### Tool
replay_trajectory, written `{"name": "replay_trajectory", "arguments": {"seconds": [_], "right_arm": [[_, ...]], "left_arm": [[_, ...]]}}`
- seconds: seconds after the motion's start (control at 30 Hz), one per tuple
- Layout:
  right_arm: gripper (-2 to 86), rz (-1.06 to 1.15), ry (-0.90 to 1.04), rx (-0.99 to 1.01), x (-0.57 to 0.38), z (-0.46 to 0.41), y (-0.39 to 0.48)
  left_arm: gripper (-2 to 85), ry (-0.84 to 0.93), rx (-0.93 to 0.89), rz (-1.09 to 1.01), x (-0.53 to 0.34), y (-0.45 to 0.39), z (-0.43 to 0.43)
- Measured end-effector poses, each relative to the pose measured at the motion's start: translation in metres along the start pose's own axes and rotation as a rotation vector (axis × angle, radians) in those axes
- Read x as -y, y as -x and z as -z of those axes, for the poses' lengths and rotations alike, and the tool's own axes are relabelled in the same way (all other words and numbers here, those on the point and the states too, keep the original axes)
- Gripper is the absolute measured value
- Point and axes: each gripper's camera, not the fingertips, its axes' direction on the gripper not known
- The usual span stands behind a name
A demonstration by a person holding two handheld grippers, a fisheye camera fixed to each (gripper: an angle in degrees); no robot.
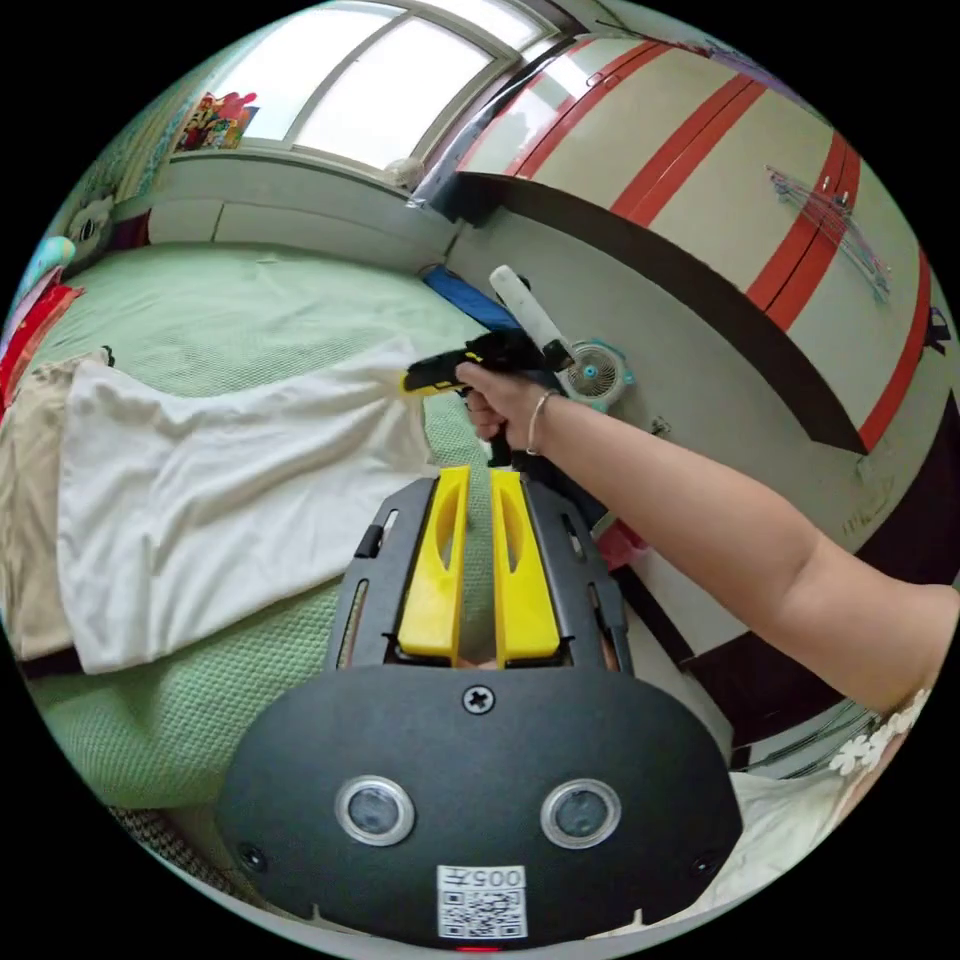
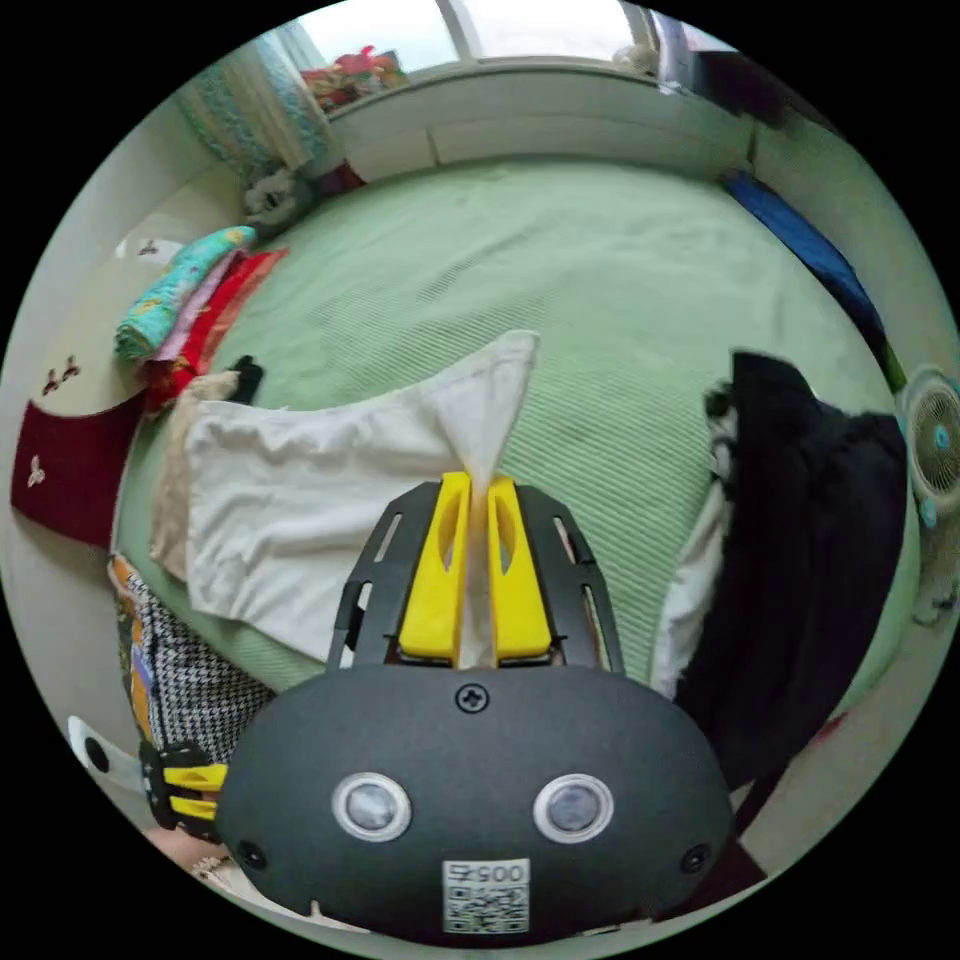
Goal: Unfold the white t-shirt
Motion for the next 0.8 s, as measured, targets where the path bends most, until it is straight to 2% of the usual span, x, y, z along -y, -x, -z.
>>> {"name": "replay_trajectory", "arguments": {"seconds": [0.13,0.27,0.37,0.67,0.73,0.8], "right_arm": [[5.7,-0.054,0.012,-0.121,-0.024,-0.018,-0.017],[9.0,-0.008,-0.046,0.025,-0.044,-0.008,-0.017],[10.5,0.018,-0.105,0.057,-0.044,-0.006,-0.003],[11.2,-0.104,-0.076,0.065,-0.004,-0.066,0.029],[9.5,-0.123,-0.067,0.042,0.001,-0.076,0.032],[4.2,-0.115,-0.097,0.010,-0.001,-0.077,0.038]], "left_arm": [[6.5,0.050,0.188,0.007,0.002,0.028,0.003],[6.7,0.089,0.376,0.048,0.018,0.074,0.022],[6.5,0.075,0.474,0.061,0.029,0.093,0.037],[7.5,0.037,0.543,0.093,0.043,0.110,0.049],[7.6,0.044,0.557,0.092,0.045,0.112,0.048],[7.7,0.049,0.571,0.090,0.048,0.114,0.047]]}}
